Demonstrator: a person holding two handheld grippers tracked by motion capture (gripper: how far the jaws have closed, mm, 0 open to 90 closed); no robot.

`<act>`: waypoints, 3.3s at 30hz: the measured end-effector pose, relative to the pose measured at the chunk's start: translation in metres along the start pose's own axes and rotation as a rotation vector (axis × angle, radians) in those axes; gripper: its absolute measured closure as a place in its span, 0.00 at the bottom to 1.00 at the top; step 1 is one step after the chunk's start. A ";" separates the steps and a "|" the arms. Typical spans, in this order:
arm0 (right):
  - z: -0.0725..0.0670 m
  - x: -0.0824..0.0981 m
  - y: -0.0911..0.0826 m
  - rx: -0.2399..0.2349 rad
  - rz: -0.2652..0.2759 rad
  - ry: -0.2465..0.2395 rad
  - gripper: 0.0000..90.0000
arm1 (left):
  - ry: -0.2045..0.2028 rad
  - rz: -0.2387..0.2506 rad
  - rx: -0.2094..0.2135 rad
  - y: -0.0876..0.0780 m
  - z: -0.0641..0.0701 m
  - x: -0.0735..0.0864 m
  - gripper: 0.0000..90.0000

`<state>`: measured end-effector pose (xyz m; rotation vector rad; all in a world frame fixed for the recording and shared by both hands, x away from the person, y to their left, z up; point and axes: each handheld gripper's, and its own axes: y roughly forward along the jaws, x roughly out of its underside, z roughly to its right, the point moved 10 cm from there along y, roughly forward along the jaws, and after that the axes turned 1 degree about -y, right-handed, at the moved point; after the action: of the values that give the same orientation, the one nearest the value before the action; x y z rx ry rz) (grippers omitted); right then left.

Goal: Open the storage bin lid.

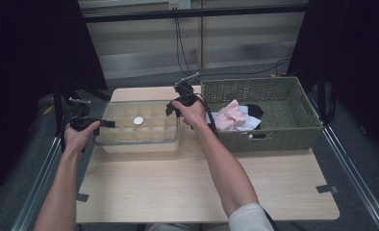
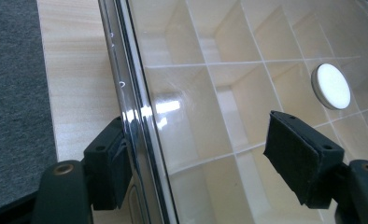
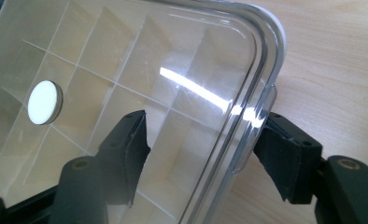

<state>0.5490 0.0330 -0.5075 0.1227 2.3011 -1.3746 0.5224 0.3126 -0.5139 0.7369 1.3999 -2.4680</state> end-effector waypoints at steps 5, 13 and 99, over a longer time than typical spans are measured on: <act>0.000 -0.001 0.001 0.004 0.005 0.009 0.39 | -0.004 0.006 0.003 0.000 -0.001 -0.001 0.33; 0.001 -0.001 0.001 0.034 0.005 0.009 0.44 | -0.022 0.026 0.004 -0.001 -0.003 -0.005 0.38; -0.022 0.007 -0.087 -0.245 0.257 0.101 0.78 | 0.076 0.262 0.066 -0.072 0.037 -0.019 0.66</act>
<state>0.5091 0.0069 -0.4313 0.4023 2.4150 -0.9734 0.4974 0.3179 -0.4350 0.9700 1.1663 -2.3126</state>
